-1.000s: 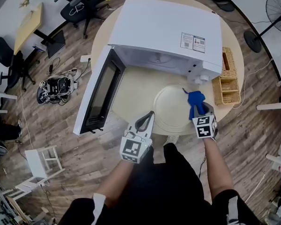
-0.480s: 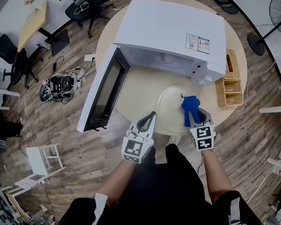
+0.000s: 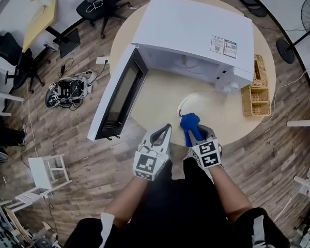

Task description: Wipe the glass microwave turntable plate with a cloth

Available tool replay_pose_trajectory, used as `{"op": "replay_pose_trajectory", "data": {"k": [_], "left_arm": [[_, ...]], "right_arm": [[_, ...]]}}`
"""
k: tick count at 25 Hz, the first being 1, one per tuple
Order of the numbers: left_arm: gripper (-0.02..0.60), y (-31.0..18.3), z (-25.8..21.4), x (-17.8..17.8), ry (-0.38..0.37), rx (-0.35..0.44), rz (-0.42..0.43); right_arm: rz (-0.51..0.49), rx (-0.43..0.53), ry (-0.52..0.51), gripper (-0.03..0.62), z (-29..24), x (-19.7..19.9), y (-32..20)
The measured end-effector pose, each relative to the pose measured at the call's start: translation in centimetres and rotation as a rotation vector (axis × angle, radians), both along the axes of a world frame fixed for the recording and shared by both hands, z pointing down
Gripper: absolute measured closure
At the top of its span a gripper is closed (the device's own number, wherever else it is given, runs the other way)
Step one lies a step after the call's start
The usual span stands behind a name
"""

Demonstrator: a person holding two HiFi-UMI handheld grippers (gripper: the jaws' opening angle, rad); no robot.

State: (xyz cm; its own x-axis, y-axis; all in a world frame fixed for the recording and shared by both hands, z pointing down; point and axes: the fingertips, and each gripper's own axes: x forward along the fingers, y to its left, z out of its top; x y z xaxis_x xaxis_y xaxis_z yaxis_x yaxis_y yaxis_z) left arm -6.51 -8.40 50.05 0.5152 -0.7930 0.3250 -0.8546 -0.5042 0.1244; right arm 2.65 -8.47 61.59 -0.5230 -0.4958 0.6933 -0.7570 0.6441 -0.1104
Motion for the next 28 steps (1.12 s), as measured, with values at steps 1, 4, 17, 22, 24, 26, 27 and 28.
{"op": "replay_pose_trajectory", "data": {"k": [1,4,17,22,24,26,27,28], "left_arm": [[0.575,0.1,0.0,-0.1,0.000,-0.001,-0.003],[0.575,0.3,0.1,-0.2,0.002,-0.004,-0.005],[0.575,1.5,0.4,0.5,0.010,-0.011,0.030],[0.575,1.0,0.3,1.9,0.020,-0.002,0.063],[0.575,0.7,0.1,2.5,0.020,0.006,0.077],[0.575,0.6,-0.2,3.0,0.019,0.013,0.089],[0.575,0.5,-0.3,3.2,0.020,0.015,0.093],[0.575,0.5,-0.4,3.3,0.021,0.017,0.096]], "right_arm": [[-0.011,-0.004,0.000,0.507,0.3,-0.7,0.1],[-0.046,-0.017,0.012,0.505,1.0,-2.3,0.3],[-0.075,-0.010,0.130,0.503,2.3,1.1,0.5],[-0.021,-0.006,0.189,0.503,2.6,4.9,0.2],[0.027,-0.011,0.199,0.503,2.7,6.6,-0.2],[0.089,-0.021,0.197,0.503,2.8,8.3,-0.4],[0.116,-0.025,0.197,0.503,2.8,9.1,-0.5],[0.137,-0.025,0.198,0.503,2.7,10.0,-0.6]]}}
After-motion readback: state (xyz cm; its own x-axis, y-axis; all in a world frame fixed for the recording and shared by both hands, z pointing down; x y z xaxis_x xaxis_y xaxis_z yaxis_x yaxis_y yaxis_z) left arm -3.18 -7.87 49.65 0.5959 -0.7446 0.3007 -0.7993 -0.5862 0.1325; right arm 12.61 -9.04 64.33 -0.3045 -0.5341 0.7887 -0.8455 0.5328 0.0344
